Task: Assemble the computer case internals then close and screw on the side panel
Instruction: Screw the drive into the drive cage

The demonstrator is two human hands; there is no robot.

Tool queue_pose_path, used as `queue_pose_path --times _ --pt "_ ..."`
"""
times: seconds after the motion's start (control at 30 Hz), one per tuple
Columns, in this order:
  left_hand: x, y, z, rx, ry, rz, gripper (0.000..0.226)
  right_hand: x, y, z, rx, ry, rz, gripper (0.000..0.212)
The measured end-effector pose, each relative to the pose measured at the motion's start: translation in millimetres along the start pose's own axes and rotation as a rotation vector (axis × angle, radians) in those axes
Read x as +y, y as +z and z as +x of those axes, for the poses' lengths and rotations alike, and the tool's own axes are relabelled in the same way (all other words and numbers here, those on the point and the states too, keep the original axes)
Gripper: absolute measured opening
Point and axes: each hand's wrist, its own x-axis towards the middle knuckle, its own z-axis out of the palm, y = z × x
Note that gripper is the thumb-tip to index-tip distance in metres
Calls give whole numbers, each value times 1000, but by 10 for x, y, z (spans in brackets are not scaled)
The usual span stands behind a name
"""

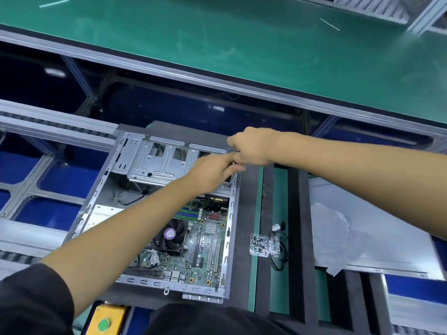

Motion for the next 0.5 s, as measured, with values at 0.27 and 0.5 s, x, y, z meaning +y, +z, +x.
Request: queue_pose_path --times 0.27,0.5 --pt "-45 -237 -51 -249 208 -337 28 59 -179 -56 -50 -382 -275 22" --pt "2 -59 -40 -76 3 162 53 -262 -89 31 -38 77 -142 15"
